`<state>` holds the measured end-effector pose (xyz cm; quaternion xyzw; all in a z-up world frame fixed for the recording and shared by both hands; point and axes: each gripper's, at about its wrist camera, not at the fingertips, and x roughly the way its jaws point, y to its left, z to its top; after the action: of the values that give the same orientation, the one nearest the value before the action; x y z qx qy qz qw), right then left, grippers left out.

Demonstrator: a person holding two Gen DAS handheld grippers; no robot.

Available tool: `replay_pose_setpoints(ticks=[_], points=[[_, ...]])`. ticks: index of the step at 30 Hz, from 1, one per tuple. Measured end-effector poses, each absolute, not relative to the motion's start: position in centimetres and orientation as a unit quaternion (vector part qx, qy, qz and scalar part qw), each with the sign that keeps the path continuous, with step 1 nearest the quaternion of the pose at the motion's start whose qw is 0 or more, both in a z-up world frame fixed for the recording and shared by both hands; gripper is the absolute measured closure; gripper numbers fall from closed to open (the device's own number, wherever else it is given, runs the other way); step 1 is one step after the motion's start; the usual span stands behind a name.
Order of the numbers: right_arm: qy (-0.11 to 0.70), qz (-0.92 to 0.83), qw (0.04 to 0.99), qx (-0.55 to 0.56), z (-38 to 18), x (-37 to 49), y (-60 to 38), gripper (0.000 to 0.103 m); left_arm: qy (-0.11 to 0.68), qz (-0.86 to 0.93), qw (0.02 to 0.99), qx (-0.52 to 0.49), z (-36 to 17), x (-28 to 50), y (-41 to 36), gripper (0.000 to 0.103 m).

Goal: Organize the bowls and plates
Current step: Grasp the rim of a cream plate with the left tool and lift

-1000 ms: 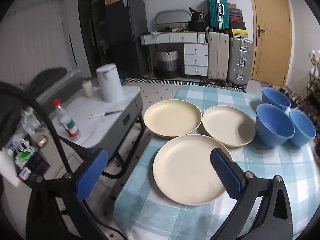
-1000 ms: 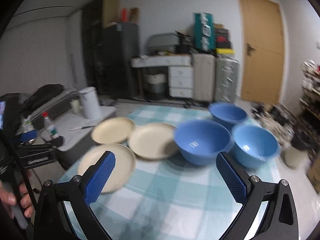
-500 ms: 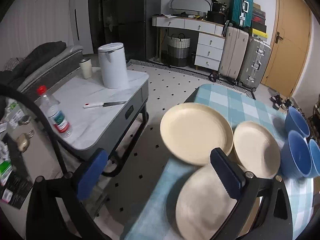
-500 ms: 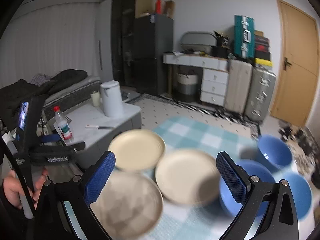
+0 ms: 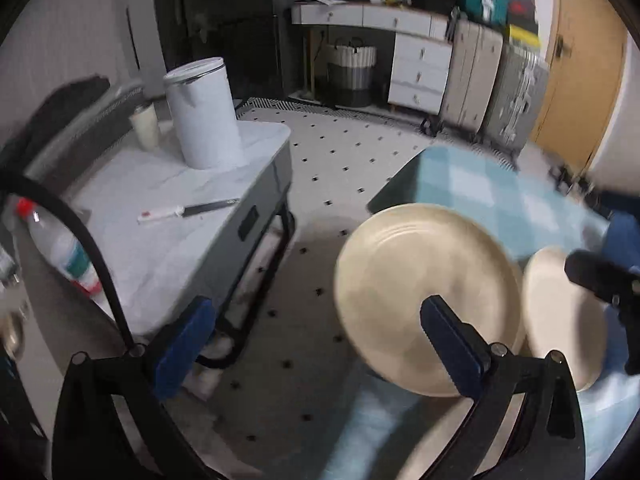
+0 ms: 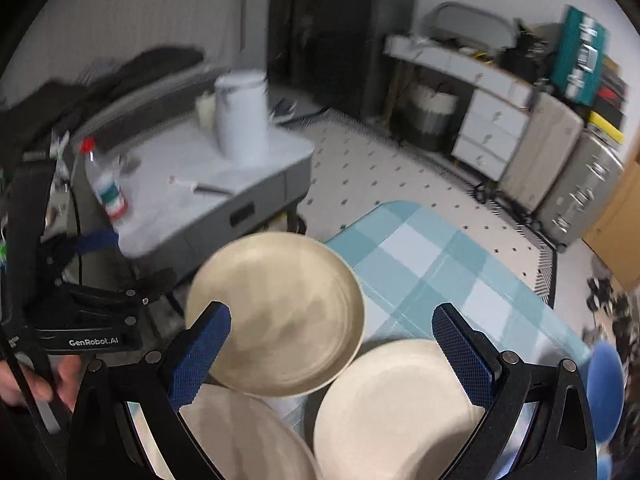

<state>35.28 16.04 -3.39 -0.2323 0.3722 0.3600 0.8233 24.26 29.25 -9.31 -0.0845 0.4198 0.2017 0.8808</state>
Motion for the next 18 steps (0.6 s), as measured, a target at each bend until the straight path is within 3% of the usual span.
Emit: replay_pose_setpoints(ticks=[5,13,18], points=[[0.400,0.358,0.801,-0.266,-6.3,38.4,18.3,0.000,0.433,0.177,0.869,-0.160,-10.4,25.7,31.6,0.000],[0.466,0.334,0.775,-0.264,-10.3,42.8,19.3,0.000,0.467,0.169,0.858,-0.132,-11.9,27.7,30.7,0.000],[0.485,0.323,0.762,-0.283,-12.2,43.8,19.6,0.000,0.478,0.149,0.850,-0.166,-12.9,28.2,31.5,0.000]])
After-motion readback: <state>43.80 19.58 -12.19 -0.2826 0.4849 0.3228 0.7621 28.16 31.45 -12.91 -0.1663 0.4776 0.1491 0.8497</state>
